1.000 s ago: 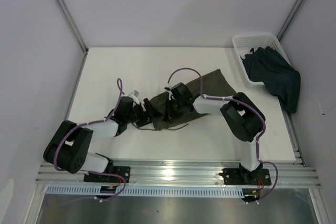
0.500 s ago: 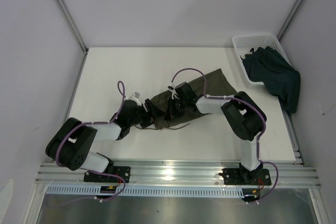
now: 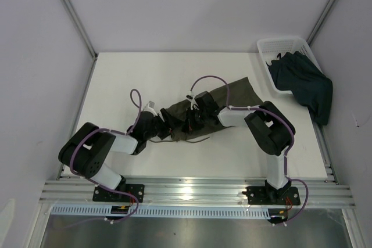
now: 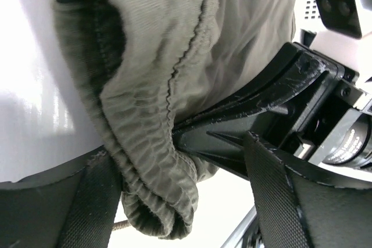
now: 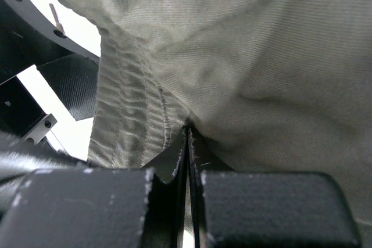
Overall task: Fold and stack the shorts
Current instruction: Fold the shorts
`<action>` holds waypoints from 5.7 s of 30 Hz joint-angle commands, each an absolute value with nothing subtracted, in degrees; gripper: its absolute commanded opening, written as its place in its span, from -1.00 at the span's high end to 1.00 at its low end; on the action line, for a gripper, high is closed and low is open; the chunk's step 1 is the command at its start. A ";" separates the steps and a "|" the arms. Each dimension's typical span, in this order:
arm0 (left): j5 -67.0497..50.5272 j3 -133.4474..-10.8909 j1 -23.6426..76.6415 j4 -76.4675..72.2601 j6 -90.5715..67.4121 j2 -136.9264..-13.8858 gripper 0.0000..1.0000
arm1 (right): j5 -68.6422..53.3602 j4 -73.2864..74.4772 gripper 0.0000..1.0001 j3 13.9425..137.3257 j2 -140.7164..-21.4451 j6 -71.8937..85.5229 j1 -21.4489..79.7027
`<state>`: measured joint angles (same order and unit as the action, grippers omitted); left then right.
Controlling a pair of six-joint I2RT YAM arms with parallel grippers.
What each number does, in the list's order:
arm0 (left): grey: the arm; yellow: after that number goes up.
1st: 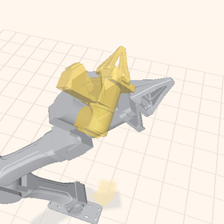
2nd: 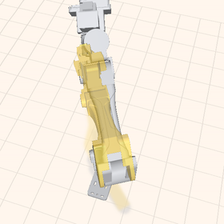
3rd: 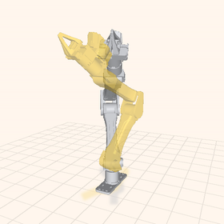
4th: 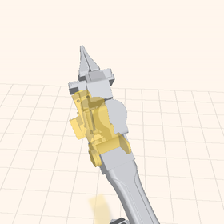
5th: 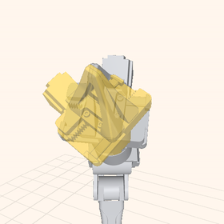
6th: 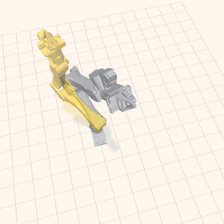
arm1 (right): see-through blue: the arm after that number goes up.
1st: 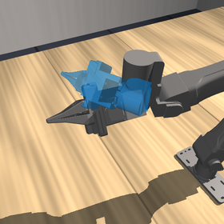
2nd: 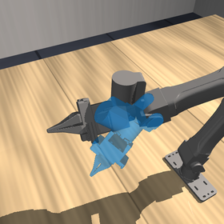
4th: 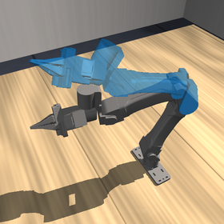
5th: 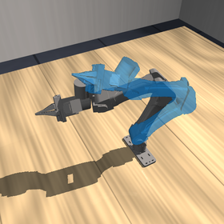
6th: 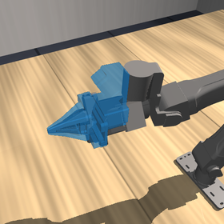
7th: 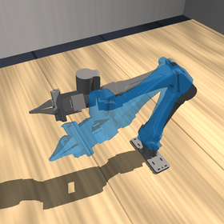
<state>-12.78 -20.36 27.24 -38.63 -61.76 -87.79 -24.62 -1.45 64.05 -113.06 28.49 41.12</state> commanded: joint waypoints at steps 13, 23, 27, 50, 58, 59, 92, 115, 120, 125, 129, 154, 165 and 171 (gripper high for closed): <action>-3.43 -19.33 27.86 -43.68 -62.14 -89.73 -0.06 | -23.64 -3.34 0.99 60.82 -114.26 27.16 42.10; -4.21 -24.51 27.86 -41.49 -59.95 -91.40 1.00 | -22.24 -3.87 1.00 59.68 -111.02 26.54 42.28; -4.14 -28.47 27.69 -33.27 -57.40 -90.62 1.00 | -19.96 -2.82 0.92 58.97 -106.18 26.37 42.45; 1.74 -58.00 24.52 18.97 -33.23 -85.87 1.00 | 5.35 12.12 1.00 60.64 -103.52 28.38 39.02; 5.45 -65.20 24.43 29.96 -29.18 -83.85 1.00 | 8.00 12.31 1.00 63.80 -108.45 31.55 45.61; 5.97 -66.35 24.52 31.10 -28.74 -83.85 1.00 | 6.78 11.96 1.00 64.77 -108.81 31.55 47.36; 9.67 -75.32 24.70 42.01 -22.76 -80.77 1.00 | -1.12 6.69 1.00 85.08 -116.54 37.08 40.96; 9.84 -83.23 30.15 45.08 -23.20 -85.86 1.00 | 7.38 5.28 1.00 90.09 -125.95 42.01 43.60; 10.98 -84.63 30.41 46.05 -23.12 -88.06 1.00 | 5.89 5.97 1.00 90.09 -119.99 41.66 42.10; 13.18 -85.60 31.64 47.28 -22.94 -89.82 1.00 | 3.26 8.79 1.00 87.72 -113.22 41.66 38.86; 13.97 -86.22 32.17 47.72 -23.03 -90.53 1.00 | 1.32 9.40 1.00 80.88 -106.01 41.49 35.08; 19.42 -92.81 36.91 52.38 -21.89 -95.45 1.00 | -0.88 17.40 0.03 57.13 -96.93 28.21 18.63; 21.97 -98.96 39.99 56.42 -21.53 -99.49 1.00 | -2.02 15.12 0.28 54.67 -99.76 28.12 19.07; 25.66 -102.83 43.41 58.45 -21.88 -103.53 1.00 | -0.97 14.07 0.67 51.51 -97.92 29.62 21.18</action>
